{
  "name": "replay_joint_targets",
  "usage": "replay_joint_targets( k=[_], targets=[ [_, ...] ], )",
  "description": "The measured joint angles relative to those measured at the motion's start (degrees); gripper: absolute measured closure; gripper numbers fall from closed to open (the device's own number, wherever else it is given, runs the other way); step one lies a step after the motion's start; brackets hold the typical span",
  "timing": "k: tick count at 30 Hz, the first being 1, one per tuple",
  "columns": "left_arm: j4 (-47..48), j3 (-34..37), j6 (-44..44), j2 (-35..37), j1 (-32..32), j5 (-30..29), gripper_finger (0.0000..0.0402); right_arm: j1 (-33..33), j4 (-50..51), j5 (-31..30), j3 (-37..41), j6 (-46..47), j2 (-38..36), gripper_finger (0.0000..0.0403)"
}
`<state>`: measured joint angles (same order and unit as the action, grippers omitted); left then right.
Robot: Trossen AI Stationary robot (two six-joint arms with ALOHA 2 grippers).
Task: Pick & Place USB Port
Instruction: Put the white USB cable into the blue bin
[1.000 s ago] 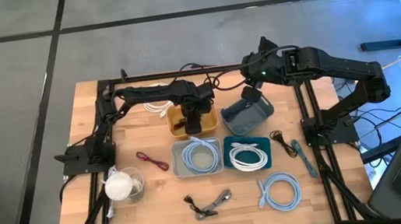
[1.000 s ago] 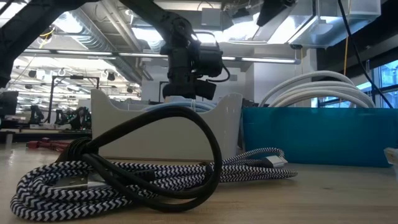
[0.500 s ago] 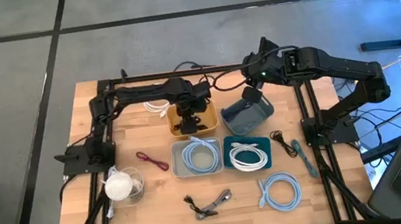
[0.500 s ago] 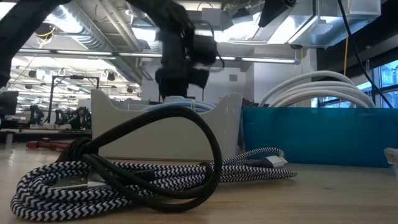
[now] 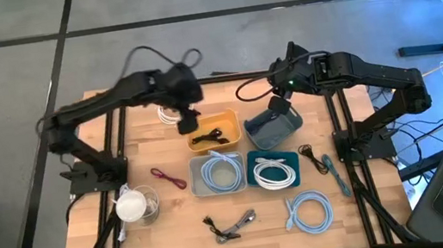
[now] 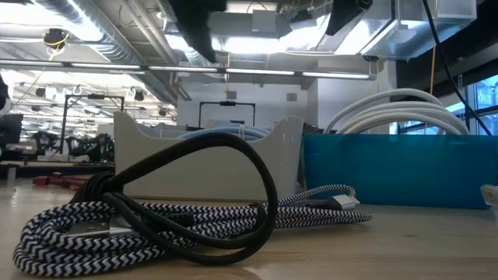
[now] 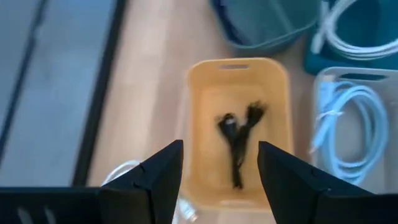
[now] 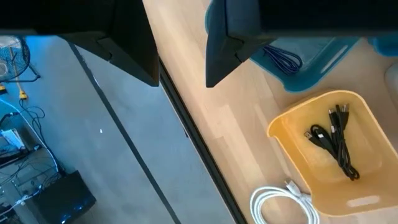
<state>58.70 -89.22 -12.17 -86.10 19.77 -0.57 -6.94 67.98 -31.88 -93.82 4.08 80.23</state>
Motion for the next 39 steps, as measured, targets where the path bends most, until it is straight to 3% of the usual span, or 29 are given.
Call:
replay_joint_targets(
  k=[7,12,20,28,39],
  targets=[
    [-0.4,10.9,-0.7,9.7,5.5,-7.1,0.0204,0.0,0.2,0.0,0.4,0.2,0.0,0.0269],
    [-2.4,20.9,-5.8,10.5,12.2,-8.5,0.0209,0.0,-1.3,0.1,0.4,0.0,0.0,0.0269],
    [-8.6,27.8,-18.2,4.6,20.5,-7.5,0.0206,0.0,-3.0,1.5,0.4,0.0,0.0,0.0270],
    [-9.3,28.1,-34.8,-4.3,21.7,-6.3,0.0206,0.0,-3.0,2.1,0.4,0.0,0.0,0.0270],
    [-13.7,28.1,-39.6,-16.3,21.2,-5.3,0.0206,0.0,-2.9,2.1,0.4,0.0,0.0,0.0270]
  ],
)
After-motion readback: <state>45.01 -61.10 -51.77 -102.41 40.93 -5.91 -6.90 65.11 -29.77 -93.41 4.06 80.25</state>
